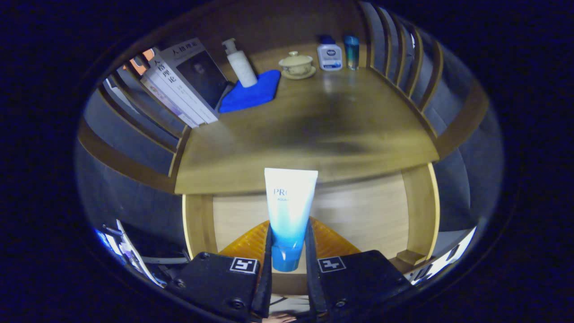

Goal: Pull open the drawer, take out the items inside it, and place them on the countertop above the cabinet.

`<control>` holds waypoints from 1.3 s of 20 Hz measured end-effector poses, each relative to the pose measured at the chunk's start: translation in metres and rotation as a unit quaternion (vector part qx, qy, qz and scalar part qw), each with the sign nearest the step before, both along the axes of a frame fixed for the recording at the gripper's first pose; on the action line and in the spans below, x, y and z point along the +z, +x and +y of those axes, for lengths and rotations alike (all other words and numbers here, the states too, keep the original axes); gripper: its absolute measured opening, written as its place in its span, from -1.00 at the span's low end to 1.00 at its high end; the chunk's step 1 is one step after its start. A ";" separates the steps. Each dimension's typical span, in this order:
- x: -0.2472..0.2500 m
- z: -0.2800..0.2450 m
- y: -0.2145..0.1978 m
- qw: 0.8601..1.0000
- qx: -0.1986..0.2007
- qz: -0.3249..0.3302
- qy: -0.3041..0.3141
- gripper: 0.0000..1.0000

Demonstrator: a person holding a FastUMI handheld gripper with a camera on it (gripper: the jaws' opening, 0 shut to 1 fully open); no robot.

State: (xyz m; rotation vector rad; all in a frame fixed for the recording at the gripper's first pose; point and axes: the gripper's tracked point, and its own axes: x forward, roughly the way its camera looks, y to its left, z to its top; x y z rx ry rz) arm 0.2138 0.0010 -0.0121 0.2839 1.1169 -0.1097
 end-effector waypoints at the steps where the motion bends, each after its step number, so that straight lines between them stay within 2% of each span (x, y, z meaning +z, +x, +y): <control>1: 0.004 -0.001 0.011 1.000 0.004 -0.009 -0.007 -0.28; 5: 0.019 -0.006 0.060 0.999 -0.008 -0.025 -0.030 -0.28; 11: 0.007 -0.006 0.121 0.998 0.005 -0.023 -0.064 -0.28; 16: -0.015 -0.004 0.144 0.997 -0.004 -0.030 -0.074 -0.24; 21: -0.001 0.007 0.131 0.997 0.008 -0.049 -0.055 -0.05; 26: 0.014 0.024 0.071 0.996 0.042 -0.069 -0.042 0.15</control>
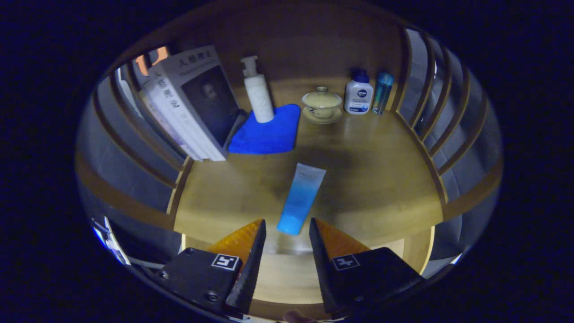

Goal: Pull open the drawer, take out the items inside it, and place them on the countertop above the cabinet.

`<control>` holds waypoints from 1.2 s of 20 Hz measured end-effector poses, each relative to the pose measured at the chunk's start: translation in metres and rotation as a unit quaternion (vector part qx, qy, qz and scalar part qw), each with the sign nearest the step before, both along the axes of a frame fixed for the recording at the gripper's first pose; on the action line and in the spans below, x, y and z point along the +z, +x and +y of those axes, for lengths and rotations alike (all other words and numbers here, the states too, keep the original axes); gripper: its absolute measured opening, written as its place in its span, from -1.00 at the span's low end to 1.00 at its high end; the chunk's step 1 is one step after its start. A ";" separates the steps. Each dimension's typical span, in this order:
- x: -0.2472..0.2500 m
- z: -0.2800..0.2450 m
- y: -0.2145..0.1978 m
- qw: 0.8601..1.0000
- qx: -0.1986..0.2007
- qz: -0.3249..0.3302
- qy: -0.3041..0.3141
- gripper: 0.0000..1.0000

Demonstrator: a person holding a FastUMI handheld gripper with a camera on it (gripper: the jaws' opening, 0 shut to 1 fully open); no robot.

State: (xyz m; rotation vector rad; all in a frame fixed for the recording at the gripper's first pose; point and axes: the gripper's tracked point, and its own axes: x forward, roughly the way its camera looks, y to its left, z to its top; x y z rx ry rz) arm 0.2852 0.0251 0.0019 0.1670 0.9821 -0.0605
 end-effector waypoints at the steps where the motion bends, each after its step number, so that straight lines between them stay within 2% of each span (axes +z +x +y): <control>1: 0.002 0.004 -0.013 1.000 0.007 -0.001 0.004 0.19; 7: 0.021 0.019 -0.090 0.998 0.048 -0.042 0.017 0.23; 9: 0.028 0.016 -0.112 0.996 0.056 -0.067 -0.001 0.23; 16: 0.023 0.008 -0.182 0.985 0.053 -0.157 -0.053 0.23; 21: 0.008 0.005 -0.222 0.970 0.044 -0.226 -0.079 0.23; 24: -0.007 0.006 -0.243 0.964 0.039 -0.249 -0.080 1.00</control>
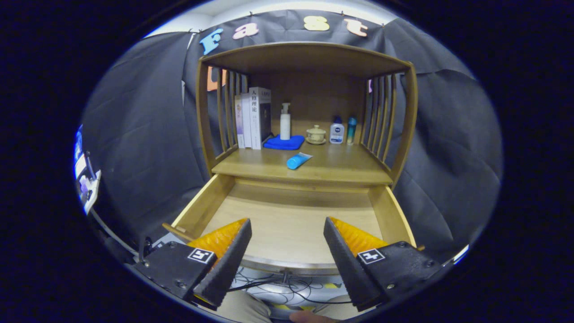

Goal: Pull open the drawer, take out the items inside it, and place them on the countertop above the cabinet.

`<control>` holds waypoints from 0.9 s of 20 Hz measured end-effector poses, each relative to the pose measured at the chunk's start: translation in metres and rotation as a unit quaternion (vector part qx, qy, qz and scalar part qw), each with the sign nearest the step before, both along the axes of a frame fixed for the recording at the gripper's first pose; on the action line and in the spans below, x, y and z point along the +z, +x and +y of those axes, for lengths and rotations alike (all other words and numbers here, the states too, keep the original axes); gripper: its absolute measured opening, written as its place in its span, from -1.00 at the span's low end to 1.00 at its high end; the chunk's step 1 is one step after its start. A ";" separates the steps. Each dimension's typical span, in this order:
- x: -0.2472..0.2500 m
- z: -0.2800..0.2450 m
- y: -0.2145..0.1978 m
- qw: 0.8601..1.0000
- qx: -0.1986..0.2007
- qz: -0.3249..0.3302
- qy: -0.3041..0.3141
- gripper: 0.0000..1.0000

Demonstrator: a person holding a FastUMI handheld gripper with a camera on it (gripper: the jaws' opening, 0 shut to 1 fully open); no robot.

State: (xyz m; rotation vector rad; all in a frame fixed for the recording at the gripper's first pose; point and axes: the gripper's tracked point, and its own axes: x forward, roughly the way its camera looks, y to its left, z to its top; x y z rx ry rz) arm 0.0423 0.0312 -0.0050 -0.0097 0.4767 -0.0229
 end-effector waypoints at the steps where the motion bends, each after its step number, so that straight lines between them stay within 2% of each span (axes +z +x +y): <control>1: -0.008 0.001 -0.007 1.000 -0.001 -0.002 0.006 1.00; 6: -0.045 -0.008 -0.032 0.999 -0.011 -0.040 0.005 1.00; 9: -0.073 -0.022 -0.037 0.998 -0.036 -0.056 -0.008 1.00; 13: -0.112 -0.022 -0.054 0.998 -0.021 -0.055 -0.012 1.00; 18: -0.132 -0.018 -0.042 0.997 -0.017 -0.074 -0.013 1.00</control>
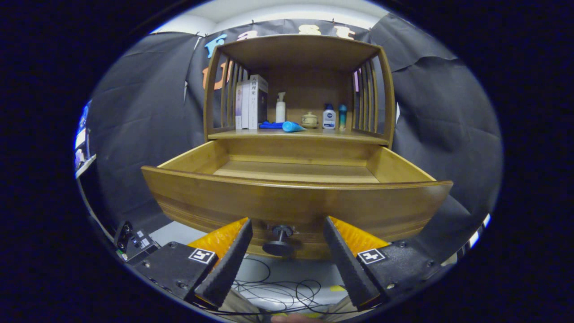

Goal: Pull open the drawer, take out the items inside it, and place them on the countertop above the cabinet.

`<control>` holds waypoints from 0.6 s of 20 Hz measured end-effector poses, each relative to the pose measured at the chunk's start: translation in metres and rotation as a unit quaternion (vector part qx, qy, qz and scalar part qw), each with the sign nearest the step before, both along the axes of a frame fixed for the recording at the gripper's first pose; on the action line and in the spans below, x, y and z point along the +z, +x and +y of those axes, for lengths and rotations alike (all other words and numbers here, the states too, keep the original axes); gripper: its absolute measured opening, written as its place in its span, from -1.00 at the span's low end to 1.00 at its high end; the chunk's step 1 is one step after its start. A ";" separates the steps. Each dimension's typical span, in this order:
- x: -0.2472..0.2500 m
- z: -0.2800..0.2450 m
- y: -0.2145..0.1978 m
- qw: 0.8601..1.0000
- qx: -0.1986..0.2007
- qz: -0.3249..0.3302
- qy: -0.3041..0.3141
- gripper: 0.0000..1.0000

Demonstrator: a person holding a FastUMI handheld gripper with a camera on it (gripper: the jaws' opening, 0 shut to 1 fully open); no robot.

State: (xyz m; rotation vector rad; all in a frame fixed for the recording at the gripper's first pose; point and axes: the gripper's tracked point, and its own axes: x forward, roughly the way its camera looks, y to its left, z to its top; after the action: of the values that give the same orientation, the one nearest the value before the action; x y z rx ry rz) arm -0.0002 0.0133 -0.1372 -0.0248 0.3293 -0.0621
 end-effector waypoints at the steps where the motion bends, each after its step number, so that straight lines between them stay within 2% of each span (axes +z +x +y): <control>1: -0.001 0.001 0.004 1.000 0.000 -0.007 -0.002 1.00; 8: -0.012 -0.001 0.012 0.997 -0.054 -0.041 -0.039 1.00; 12: -0.014 0.003 0.022 0.998 -0.047 -0.044 -0.027 0.99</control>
State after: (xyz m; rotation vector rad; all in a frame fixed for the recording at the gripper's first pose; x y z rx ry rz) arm 0.0217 0.0158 -0.1511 -0.0599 0.2399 -0.1654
